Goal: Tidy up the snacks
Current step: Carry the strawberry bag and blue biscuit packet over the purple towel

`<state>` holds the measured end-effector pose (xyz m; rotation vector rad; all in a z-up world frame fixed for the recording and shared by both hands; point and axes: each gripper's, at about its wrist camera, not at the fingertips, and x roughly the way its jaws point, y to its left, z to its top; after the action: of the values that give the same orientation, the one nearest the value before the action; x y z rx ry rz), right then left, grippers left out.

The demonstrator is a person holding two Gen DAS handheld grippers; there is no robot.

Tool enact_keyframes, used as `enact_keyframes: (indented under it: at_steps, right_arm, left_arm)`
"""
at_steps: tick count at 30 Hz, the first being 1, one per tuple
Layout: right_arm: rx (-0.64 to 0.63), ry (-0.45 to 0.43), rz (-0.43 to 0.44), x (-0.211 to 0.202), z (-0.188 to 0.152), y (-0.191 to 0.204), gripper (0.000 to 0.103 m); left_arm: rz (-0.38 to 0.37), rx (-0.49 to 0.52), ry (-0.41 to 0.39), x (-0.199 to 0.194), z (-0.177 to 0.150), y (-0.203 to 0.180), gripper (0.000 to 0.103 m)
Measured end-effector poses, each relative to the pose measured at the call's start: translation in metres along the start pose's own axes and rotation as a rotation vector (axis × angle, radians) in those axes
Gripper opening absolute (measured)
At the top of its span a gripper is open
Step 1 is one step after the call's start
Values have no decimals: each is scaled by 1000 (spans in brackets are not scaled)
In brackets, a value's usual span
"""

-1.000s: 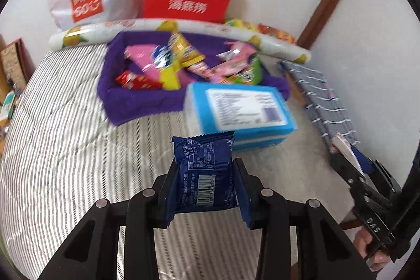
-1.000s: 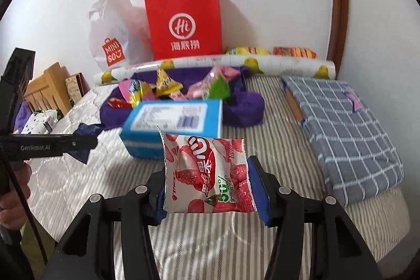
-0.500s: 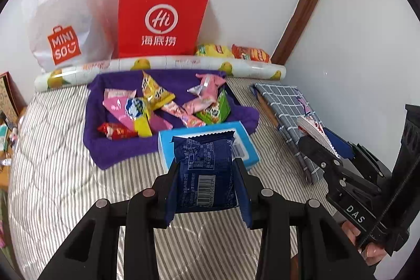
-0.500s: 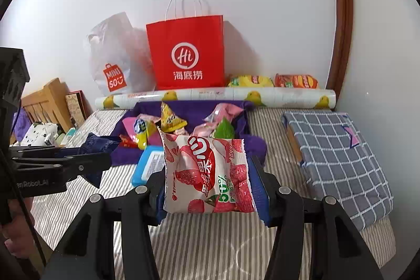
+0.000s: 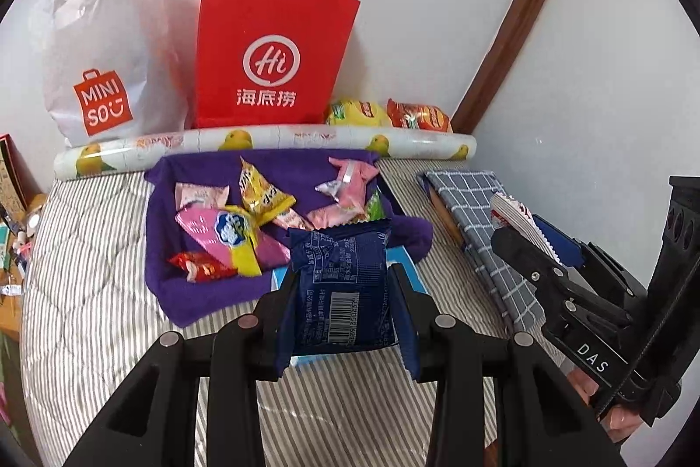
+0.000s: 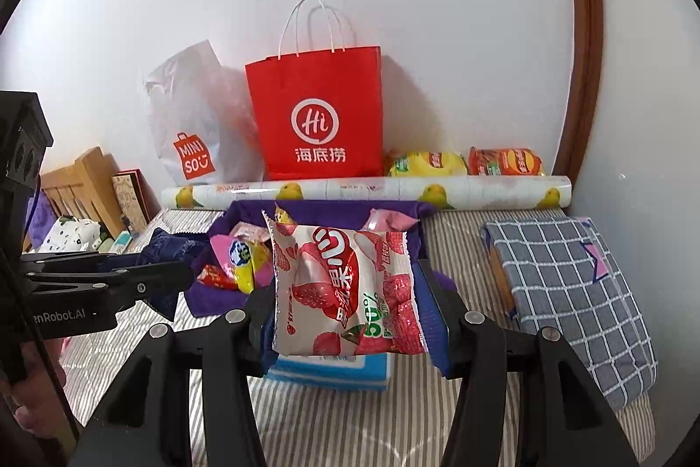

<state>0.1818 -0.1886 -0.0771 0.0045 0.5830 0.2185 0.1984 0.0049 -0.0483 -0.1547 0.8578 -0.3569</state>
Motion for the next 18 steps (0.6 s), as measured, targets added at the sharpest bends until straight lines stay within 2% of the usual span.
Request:
enact_keyframes:
  at_steps: [18]
  right_arm:
    - [-12, -21, -2, 40, 43, 6, 53]
  left_arm:
    - [27, -41, -29, 16, 53, 37, 36]
